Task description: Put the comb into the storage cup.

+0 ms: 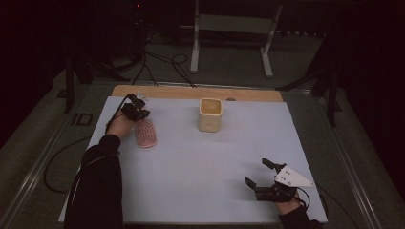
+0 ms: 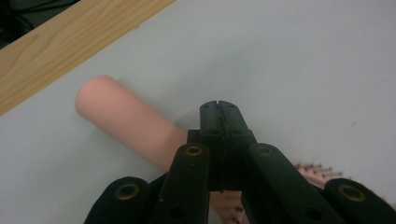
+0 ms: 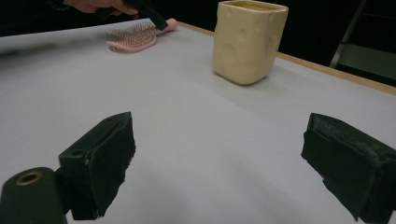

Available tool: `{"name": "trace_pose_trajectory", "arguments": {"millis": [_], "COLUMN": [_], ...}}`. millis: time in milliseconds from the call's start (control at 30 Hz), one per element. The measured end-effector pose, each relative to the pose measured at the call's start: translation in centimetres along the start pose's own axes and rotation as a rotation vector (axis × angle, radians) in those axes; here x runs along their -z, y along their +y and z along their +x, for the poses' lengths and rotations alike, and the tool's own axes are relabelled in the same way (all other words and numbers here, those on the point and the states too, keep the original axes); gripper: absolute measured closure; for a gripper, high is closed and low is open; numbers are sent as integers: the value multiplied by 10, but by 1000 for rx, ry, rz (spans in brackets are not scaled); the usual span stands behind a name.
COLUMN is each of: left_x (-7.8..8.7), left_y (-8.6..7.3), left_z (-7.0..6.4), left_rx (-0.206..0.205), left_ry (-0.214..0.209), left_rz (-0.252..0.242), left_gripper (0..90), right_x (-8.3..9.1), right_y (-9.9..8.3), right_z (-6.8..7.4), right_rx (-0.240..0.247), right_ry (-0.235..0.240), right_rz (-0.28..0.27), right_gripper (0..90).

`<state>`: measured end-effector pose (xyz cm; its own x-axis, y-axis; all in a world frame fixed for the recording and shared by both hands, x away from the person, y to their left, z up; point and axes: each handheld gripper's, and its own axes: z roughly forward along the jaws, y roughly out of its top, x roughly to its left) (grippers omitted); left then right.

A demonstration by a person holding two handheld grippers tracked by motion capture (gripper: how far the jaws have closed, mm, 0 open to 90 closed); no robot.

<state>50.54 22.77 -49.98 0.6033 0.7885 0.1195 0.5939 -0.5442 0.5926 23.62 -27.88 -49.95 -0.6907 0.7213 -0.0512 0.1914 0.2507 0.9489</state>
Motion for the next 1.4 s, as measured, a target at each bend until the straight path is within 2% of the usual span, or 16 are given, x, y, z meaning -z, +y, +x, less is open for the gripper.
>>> {"name": "trace_pose_trajectory", "arguments": {"millis": [67, 267, 500, 900, 1033, 1133, 1400], "left_x": [4, 15, 23, 49, 58, 64, 79], "left_y": [-6, -23, -42, -80, -90, -99, -115], "left_z": [5, 20, 31, 48, 45, 41, 27], "left_rx": [8, 59, 90, 155, 144, 155, 133], "left_ry": [16, 26, 56, 84, 89, 69, 39], "left_rz": [5, 5, 40, 75, 88, 79, 81], "left_gripper": [900, 900, 900, 900, 900, 900, 900], "right_x": [0, 0, 0, 0, 0, 0, 0], "right_y": [0, 0, 1, 3, 4, 4, 5], "right_z": [0, 0, 1, 3, 4, 4, 5], "right_rx": [-2, 1, -1, 9, 11, 14, 18], "right_ry": [3, 0, -3, -2, -5, -8, -11], "right_rz": [-1, 0, 2, -2, -2, -2, -4], "right_gripper": [92, 92, 92, 93, 92, 92, 92]}}
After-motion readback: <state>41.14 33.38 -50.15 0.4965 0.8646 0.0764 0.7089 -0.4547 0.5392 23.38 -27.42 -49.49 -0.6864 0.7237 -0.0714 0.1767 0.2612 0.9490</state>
